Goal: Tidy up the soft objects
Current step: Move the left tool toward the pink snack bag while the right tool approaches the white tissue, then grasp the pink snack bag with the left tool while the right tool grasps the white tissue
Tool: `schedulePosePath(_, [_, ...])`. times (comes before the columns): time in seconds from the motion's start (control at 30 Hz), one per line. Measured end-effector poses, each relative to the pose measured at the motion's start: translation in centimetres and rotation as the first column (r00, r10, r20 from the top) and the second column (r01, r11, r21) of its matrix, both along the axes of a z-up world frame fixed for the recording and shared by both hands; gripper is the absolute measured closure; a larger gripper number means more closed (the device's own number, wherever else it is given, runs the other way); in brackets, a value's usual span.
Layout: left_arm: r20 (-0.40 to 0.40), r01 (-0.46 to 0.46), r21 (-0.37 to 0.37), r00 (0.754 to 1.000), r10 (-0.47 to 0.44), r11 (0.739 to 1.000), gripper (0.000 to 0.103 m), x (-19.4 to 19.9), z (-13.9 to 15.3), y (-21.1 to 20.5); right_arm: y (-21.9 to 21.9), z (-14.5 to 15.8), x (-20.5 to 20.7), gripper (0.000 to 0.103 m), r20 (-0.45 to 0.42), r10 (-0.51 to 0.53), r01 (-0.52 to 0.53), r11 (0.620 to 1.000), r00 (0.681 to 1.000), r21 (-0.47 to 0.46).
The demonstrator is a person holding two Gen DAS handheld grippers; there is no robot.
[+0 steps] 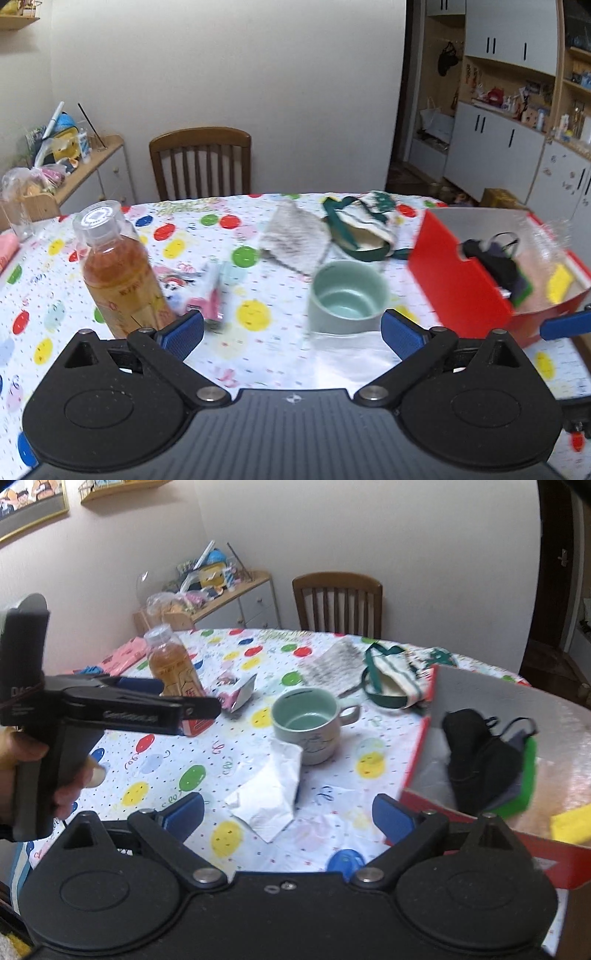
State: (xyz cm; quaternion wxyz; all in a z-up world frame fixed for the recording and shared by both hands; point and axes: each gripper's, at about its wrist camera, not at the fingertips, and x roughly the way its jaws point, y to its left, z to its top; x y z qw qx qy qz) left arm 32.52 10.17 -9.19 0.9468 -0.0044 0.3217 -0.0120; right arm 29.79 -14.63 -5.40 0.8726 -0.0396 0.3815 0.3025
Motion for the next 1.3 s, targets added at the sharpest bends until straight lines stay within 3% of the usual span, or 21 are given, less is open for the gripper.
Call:
schedulePosePath(0.3, [0.021, 0.016, 0.101, 1.000, -0.018, 0.995, 0.000, 4.0, -2.9, 0.8, 4.5, -3.0, 2.2, 0.017, -0.048, -0.006, 0.003, 0.999, 0.999, -0.050])
schedulePosePath(0.47, [0.021, 0.029, 0.152, 0.999, -0.033, 0.988, 0.000, 5.5, -4.3, 0.5, 5.4, -4.7, 3.7, 0.025, -0.066, -0.032, 0.026, 0.996, 0.997, -0.088])
schedulePosePath(0.7, [0.022, -0.017, 0.197, 1.000, 0.013, 0.980, 0.000, 7.5, -6.0, 1.3, 6.2, -6.3, 5.3, 0.029, -0.096, -0.034, 0.023, 0.993, 0.995, -0.114])
schedulePosePath(0.93, [0.079, 0.002, 0.272, 0.997, -0.024, 0.962, 0.001, 8.5, -6.6, 0.1, 7.1, -7.0, 6.2, 0.034, -0.106, -0.010, -0.003, 0.992, 0.994, -0.128])
schedulePosePath(1.07, [0.091, -0.020, 0.206, 0.996, 0.001, 0.978, 0.001, 7.9, -5.4, 0.8, 7.3, -7.3, 6.7, 0.035, -0.112, -0.004, -0.011, 0.992, 0.994, -0.127])
schedulePosePath(1.17, [0.073, 0.017, 0.090, 0.997, -0.024, 0.996, 0.001, 6.2, -2.8, 2.2, 7.2, -7.3, 6.8, 0.035, -0.115, 0.000, -0.014, 0.992, 0.993, -0.122])
schedulePosePath(1.3, [0.059, 0.076, 0.038, 0.995, -0.078, 0.996, 0.001, 4.5, 1.1, 4.2, 7.1, -7.2, 7.0, 0.035, -0.125, 0.005, -0.019, 0.994, 0.992, -0.112])
